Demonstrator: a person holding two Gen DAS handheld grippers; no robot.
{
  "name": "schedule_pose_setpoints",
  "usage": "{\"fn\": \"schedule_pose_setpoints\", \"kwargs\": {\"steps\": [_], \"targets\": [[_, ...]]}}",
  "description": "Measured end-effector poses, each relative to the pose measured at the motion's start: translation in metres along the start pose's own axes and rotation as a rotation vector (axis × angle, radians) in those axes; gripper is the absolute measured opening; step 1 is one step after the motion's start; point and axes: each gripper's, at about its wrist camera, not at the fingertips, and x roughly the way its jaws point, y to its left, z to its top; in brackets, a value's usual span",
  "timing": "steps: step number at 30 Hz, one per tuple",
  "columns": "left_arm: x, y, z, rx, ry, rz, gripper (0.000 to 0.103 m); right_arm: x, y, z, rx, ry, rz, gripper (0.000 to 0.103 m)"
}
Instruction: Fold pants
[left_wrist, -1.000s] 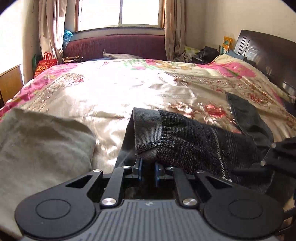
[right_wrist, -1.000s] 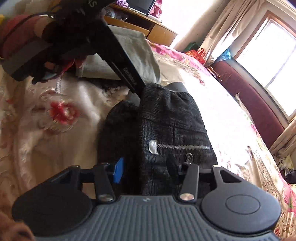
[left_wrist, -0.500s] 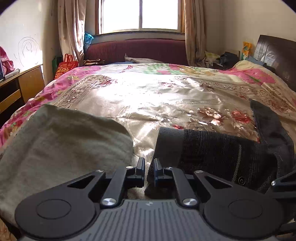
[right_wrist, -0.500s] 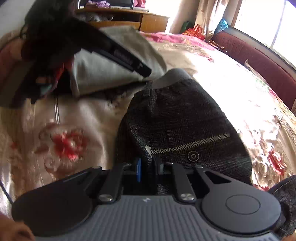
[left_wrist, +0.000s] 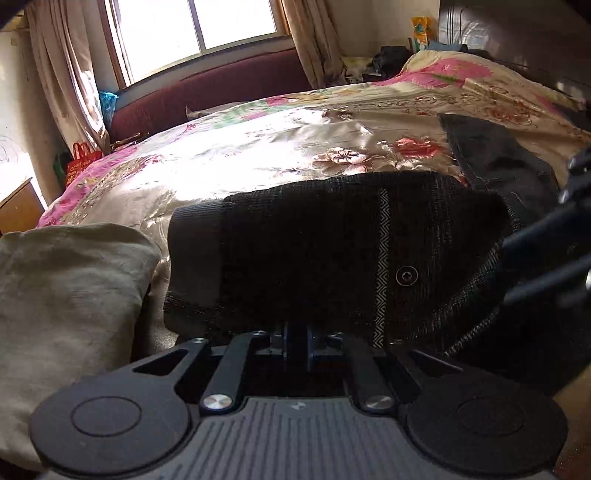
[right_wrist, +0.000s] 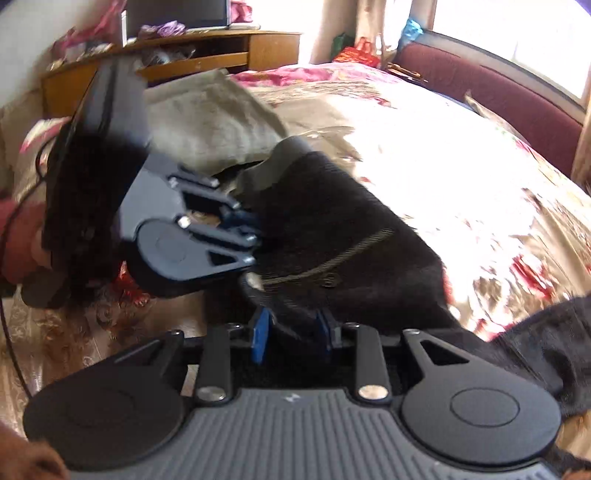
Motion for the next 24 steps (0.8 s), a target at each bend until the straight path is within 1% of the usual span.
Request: {"fn": "schedule_pose_setpoints", "kwargs": {"steps": [2,3,4,5,6,9,11,13,15,17,18,19,21,22,23,24], "targets": [[-0.009,-0.004,0.007,-0.008,-0.017,-0.007,0.024,-0.011,-0.041,0.004,0.071,0.0,-0.09,0.036],[-0.015,-0.006,0.013,-0.012,-0.038,-0.032,0.024,-0.012,-0.065,0.007,0.108,0.005,-0.141,0.041],[-0.02,-0.012,0.019,-0.008,-0.058,-0.051,0.024,-0.009,-0.089,0.009,0.146,0.012,-0.194,0.045],[-0.023,-0.02,0.026,0.008,-0.073,-0.075,0.025,0.002,-0.119,0.013,0.206,0.033,-0.262,0.045],[-0.025,-0.03,0.033,0.03,-0.086,-0.106,0.025,0.01,-0.15,0.016,0.273,0.058,-0.307,0.046],[-0.019,-0.06,0.049,0.073,-0.096,-0.199,0.026,0.037,-0.235,0.021,0.5,0.083,-0.398,0.047],[-0.01,-0.079,0.056,0.088,-0.096,-0.243,0.027,0.057,-0.277,0.025,0.601,0.092,-0.473,0.047],[-0.002,-0.094,0.061,0.1,-0.09,-0.263,0.027,0.071,-0.311,0.028,0.681,0.093,-0.544,0.047],[0.007,-0.107,0.066,0.118,-0.085,-0.268,0.027,0.089,-0.336,0.033,0.748,0.103,-0.591,0.047],[0.014,-0.113,0.068,0.118,-0.077,-0.279,0.027,0.112,-0.352,0.037,0.803,0.13,-0.607,0.048],[0.017,-0.114,0.069,0.106,-0.068,-0.287,0.027,0.121,-0.357,0.038,0.812,0.152,-0.628,0.049],[0.019,-0.115,0.07,0.093,-0.06,-0.295,0.027,0.13,-0.36,0.038,0.81,0.172,-0.66,0.053],[0.021,-0.116,0.069,0.086,-0.056,-0.298,0.027,0.139,-0.365,0.032,0.809,0.183,-0.731,0.054],[0.021,-0.117,0.069,0.09,-0.055,-0.295,0.027,0.138,-0.368,0.028,0.831,0.175,-0.741,0.053],[0.02,-0.118,0.068,0.094,-0.056,-0.292,0.027,0.134,-0.371,0.024,0.855,0.162,-0.731,0.05],[0.02,-0.119,0.068,0.095,-0.057,-0.29,0.027,0.129,-0.373,0.021,0.866,0.158,-0.721,0.038]]}}
